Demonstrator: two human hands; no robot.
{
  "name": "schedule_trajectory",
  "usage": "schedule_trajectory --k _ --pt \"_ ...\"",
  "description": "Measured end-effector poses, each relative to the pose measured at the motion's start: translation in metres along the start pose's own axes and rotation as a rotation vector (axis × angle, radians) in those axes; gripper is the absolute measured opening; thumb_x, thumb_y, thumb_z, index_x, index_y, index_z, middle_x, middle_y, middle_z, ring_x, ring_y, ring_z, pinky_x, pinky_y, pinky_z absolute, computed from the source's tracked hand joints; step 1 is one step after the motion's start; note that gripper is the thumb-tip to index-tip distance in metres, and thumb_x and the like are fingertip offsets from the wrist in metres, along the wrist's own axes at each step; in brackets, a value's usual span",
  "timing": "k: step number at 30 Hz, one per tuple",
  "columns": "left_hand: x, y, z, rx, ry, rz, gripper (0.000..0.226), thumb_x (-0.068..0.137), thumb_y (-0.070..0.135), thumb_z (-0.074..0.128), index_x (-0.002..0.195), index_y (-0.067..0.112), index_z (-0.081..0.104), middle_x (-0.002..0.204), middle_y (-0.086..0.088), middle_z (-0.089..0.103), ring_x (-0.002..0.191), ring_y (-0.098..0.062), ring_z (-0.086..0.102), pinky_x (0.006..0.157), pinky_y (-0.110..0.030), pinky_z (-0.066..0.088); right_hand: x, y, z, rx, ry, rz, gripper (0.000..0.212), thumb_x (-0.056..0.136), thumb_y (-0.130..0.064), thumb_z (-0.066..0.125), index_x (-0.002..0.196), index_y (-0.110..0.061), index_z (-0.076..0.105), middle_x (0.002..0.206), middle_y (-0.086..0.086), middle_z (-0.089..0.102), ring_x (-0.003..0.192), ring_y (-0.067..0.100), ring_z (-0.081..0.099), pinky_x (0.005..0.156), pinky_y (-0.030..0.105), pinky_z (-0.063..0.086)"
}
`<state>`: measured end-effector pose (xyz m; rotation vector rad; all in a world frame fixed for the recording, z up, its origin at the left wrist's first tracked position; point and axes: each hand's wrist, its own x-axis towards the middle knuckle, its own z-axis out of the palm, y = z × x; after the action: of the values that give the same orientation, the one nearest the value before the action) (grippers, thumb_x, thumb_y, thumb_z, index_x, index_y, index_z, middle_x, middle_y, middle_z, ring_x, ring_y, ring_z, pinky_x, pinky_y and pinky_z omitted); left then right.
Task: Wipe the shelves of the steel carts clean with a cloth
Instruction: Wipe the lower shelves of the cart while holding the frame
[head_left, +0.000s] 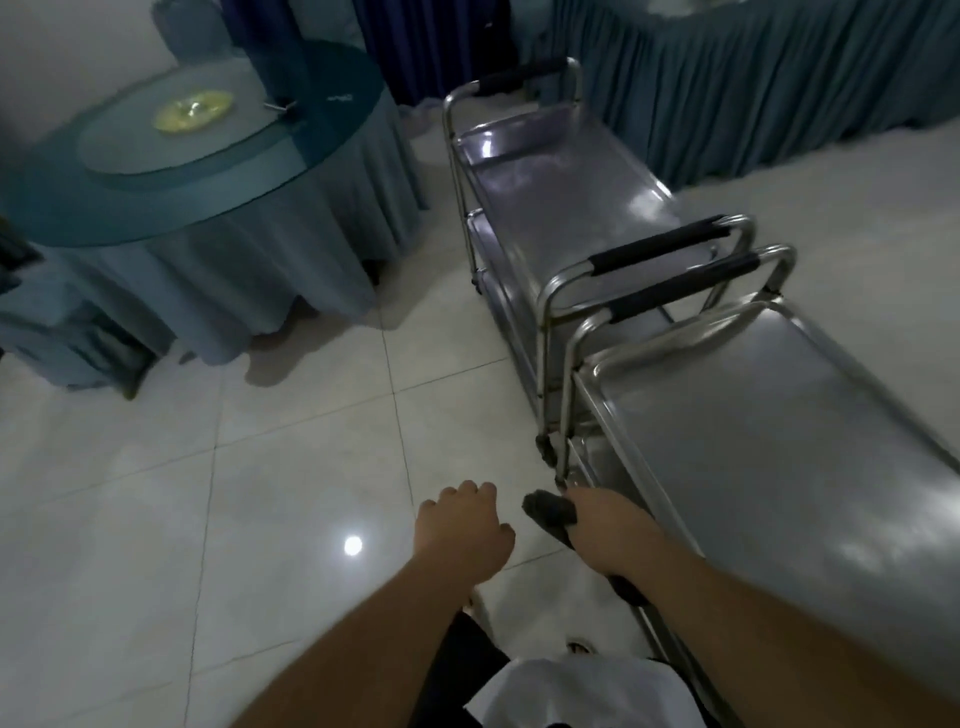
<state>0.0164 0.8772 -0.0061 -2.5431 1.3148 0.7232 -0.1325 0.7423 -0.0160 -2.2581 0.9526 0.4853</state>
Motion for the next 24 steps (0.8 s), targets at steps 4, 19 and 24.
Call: schedule_trajectory --k 4,19,24 --pt "0.071 -0.004 -0.026 0.086 -0.040 0.167 0.050 0.102 0.049 0.044 0.144 0.023 0.049 0.137 -0.003 0.056 0.121 -0.025 0.055 0.091 -0.041 0.040 0.032 0.007 -0.003 0.079 0.069 0.169 0.009 0.100 -0.020 0.051 0.093 -0.024 0.054 0.091 -0.001 0.063 0.083 0.018 0.062 0.078 0.034 0.054" --pt "0.208 -0.015 -0.053 0.444 -0.179 0.662 0.056 0.102 0.049 0.042 0.152 0.024 0.043 0.145 -0.005 0.052 0.129 -0.029 0.052 0.097 -0.044 0.043 0.059 -0.027 0.052 0.429 0.261 0.865 0.022 0.096 -0.018 0.060 0.113 -0.031 0.059 0.093 -0.005 0.063 0.084 0.015 0.064 0.083 0.037 0.058" --pt "0.214 -0.024 -0.034 0.470 -0.188 0.685 0.055 0.102 0.050 0.043 0.150 0.024 0.046 0.143 -0.004 0.054 0.127 -0.027 0.053 0.095 -0.044 0.044 0.073 -0.029 0.082 0.533 0.334 0.896 0.014 0.099 -0.017 0.055 0.106 -0.028 0.059 0.088 -0.004 0.063 0.078 0.015 0.063 0.078 0.037 0.058"
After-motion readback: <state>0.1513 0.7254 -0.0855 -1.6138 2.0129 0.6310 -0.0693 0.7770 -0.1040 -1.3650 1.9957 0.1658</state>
